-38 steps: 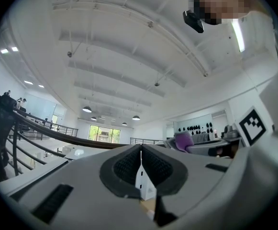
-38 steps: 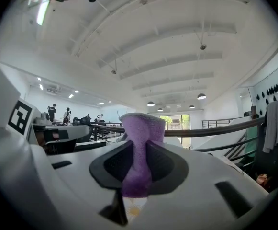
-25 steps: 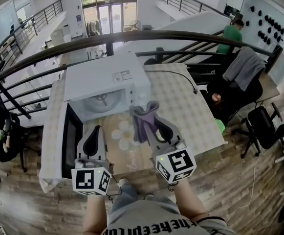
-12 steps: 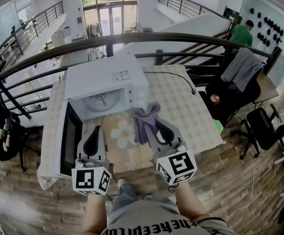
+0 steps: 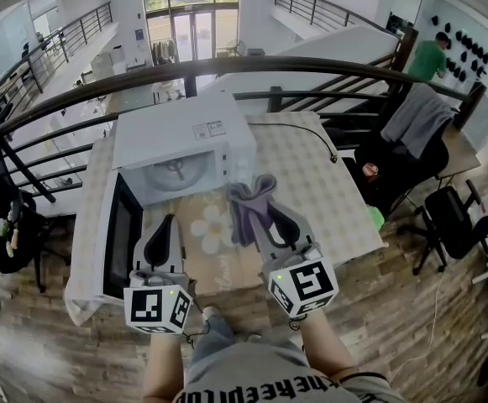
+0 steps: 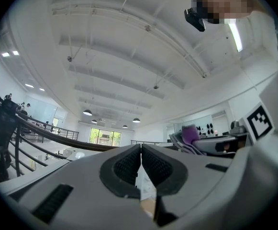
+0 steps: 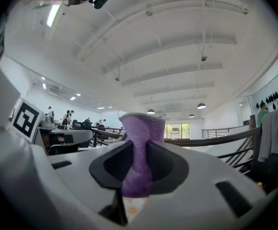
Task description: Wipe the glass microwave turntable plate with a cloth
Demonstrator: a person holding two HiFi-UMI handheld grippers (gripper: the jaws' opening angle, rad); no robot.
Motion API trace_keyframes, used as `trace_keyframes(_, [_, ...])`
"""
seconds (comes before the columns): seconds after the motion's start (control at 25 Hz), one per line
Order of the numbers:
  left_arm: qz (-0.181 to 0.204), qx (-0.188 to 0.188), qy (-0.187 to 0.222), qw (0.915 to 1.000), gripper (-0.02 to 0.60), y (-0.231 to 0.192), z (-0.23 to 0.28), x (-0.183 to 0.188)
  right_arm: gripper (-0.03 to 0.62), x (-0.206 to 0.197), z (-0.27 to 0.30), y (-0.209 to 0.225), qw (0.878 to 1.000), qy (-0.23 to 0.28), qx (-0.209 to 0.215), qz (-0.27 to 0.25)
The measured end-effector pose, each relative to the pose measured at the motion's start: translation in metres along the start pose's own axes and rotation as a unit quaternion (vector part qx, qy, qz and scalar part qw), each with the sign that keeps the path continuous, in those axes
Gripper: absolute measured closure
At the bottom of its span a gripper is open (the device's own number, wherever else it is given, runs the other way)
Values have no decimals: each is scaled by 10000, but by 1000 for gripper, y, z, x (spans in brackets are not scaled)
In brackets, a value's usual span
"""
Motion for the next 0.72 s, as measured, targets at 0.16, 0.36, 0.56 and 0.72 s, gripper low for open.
trace_keyframes(0.16, [24,-46,34,10000,572,-1,2,-4,508,-1,1,1,10000,1,6,12])
trace_keyframes(0.36, [12,2,0,10000,572,1,3,0,508,2,2,2,10000,33,9,10])
trace_keyframes(0.56, [56,-109,85,9999,572,-4,5,-7,508,0,5,4,10000,27,-6,25])
trace_keyframes(0.72, [19,-33,18,10000,571,-3,8,-5,508,-2,7,5,10000,21,-14,40])
Point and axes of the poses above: the fingertips, and each gripper's own axes: z forward along the fingers, y to its right, x out of its top, the point moved 1 cm from there along -z, backward along the fingers, and after that the axes turned 14 degrees about -z, right-handed, at the moved point
